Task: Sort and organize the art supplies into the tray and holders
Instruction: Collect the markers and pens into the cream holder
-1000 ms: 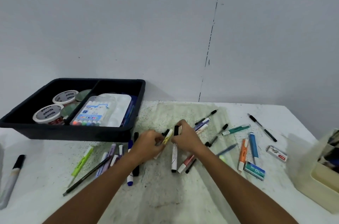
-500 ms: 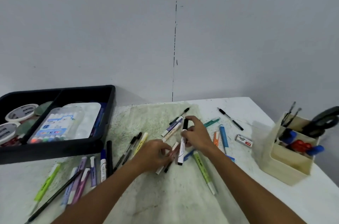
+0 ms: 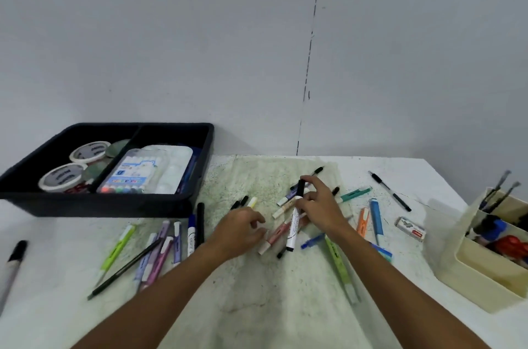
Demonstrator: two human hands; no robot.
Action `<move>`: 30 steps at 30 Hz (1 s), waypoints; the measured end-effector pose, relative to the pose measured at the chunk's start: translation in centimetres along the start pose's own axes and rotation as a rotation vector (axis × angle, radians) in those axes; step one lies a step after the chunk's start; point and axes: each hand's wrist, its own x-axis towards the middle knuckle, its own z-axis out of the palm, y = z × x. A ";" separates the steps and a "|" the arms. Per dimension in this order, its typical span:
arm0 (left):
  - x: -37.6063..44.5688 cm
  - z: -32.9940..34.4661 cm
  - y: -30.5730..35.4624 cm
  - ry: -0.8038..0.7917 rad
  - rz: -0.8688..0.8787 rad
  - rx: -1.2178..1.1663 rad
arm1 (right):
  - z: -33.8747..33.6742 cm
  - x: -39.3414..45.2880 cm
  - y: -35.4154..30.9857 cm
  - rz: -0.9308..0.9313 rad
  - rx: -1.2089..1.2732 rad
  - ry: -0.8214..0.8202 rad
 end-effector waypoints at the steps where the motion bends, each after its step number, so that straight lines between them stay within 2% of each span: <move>1: -0.6 -0.4 -0.5 0.016 -0.008 0.017 | 0.6 0.1 -0.1 -0.004 -0.002 -0.022; 5: -4.2 -3.3 -3.3 0.078 -0.087 0.083 | 4.5 0.2 -1.1 -0.042 0.011 -0.167; 10: -8.8 -6.1 -6.8 0.211 -0.272 0.134 | 9.5 0.1 -2.1 -0.093 0.008 -0.312; 14: -10.7 -6.1 -7.4 0.108 -0.261 0.158 | 11.8 0.0 -2.2 -0.124 -0.008 -0.358; 20: -10.3 -5.7 -7.3 0.156 -0.231 0.136 | 12.1 0.0 -2.0 -0.126 -0.014 -0.342; 24: -9.0 -6.1 -6.4 0.078 -0.305 0.174 | 11.4 -0.1 -2.1 -0.110 0.005 -0.334; 30: -7.5 -7.1 -5.4 -0.113 -0.529 -0.047 | 10.5 0.1 -1.7 -0.082 0.008 -0.318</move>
